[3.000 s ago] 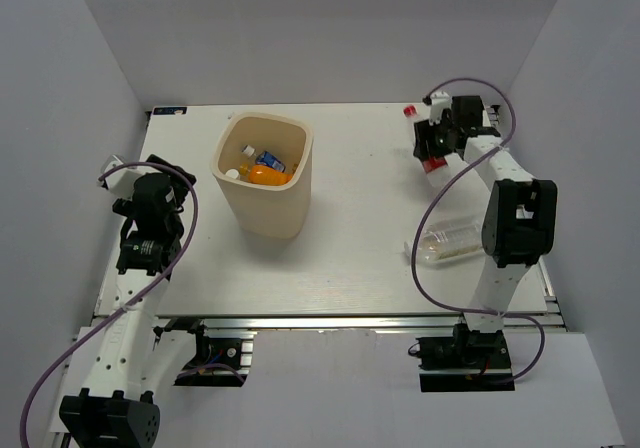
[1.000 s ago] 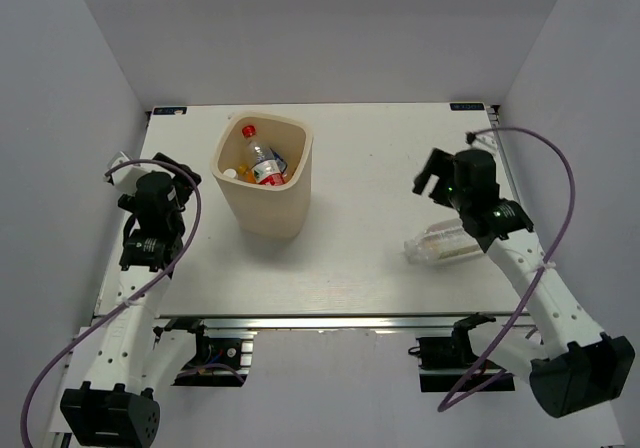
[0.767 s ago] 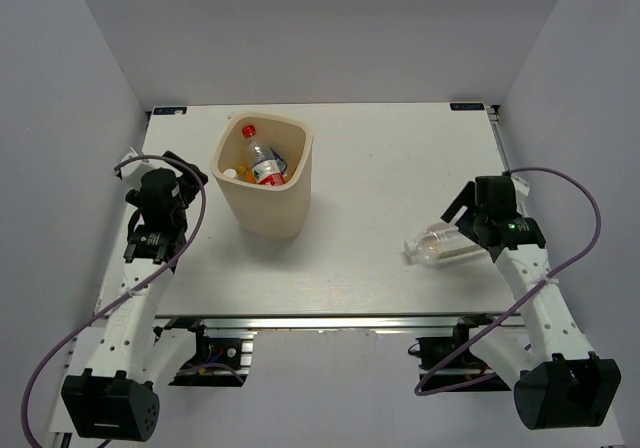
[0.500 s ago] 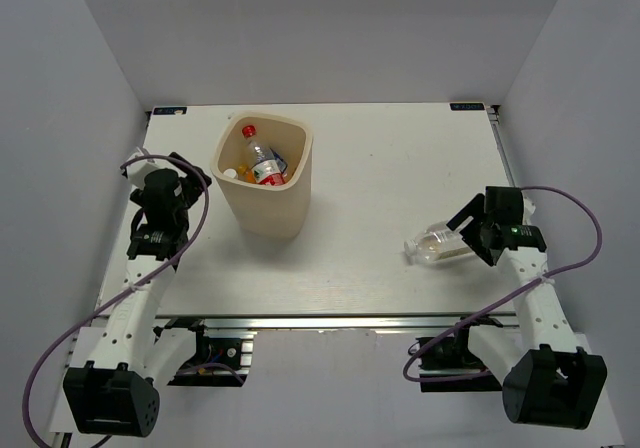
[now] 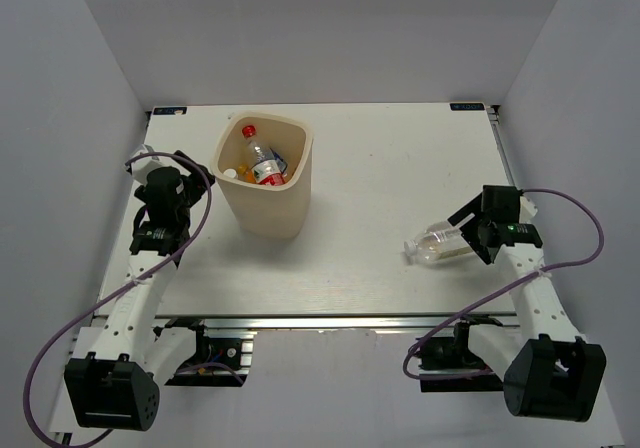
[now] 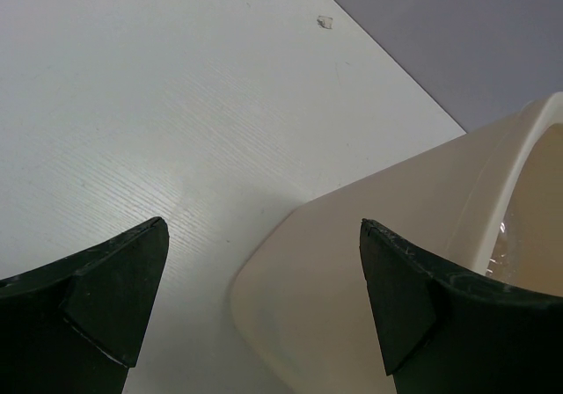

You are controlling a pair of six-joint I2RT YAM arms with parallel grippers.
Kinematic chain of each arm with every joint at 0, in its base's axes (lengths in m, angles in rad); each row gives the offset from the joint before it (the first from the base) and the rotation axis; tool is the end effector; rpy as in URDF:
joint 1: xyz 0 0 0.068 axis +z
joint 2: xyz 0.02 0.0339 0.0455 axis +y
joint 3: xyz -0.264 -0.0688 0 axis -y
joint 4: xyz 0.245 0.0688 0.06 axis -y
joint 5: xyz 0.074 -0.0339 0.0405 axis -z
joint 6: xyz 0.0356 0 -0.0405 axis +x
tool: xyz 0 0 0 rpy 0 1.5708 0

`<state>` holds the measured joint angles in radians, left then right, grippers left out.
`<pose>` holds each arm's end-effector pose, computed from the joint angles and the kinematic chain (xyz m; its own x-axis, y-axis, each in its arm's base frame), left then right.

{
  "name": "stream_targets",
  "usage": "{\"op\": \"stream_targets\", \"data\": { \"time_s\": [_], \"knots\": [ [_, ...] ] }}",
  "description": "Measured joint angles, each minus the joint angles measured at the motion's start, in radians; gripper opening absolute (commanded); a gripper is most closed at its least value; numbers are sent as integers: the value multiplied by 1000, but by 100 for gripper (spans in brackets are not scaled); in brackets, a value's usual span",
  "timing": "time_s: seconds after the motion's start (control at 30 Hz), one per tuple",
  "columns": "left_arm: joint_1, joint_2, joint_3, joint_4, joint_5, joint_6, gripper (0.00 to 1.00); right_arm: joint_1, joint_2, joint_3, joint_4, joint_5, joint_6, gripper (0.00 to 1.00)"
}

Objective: Put the plastic bottles in the bin

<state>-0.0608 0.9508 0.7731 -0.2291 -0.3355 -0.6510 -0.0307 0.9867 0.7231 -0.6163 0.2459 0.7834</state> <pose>0.2175 -0.0015 0.3015 -0.1660 -0.5631 -0.8095 -0.4338 0.7789 -0.4529 0.1954 -0.0147 0.2442 -0.4154 0.6975 -0.5839 0.6746 0.6668 0.3168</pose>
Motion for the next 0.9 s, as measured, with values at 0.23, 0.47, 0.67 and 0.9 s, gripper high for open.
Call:
{"op": "stream_targets", "data": {
  "time_s": [0.23,0.47,0.67,0.9],
  "knots": [
    [1,8,-8,24,22,3,98,0,94,-2,90,30,32,89],
    [1,22,-10,29,24,6,98,0,173,-19,161,41,55,89],
    [1,29,-13,28,30,8,98,0,214,-20,211,60,55,89],
    [1,29,-13,28,31,8,98,0,293,-6,294,76,53,85]
  ]
}}
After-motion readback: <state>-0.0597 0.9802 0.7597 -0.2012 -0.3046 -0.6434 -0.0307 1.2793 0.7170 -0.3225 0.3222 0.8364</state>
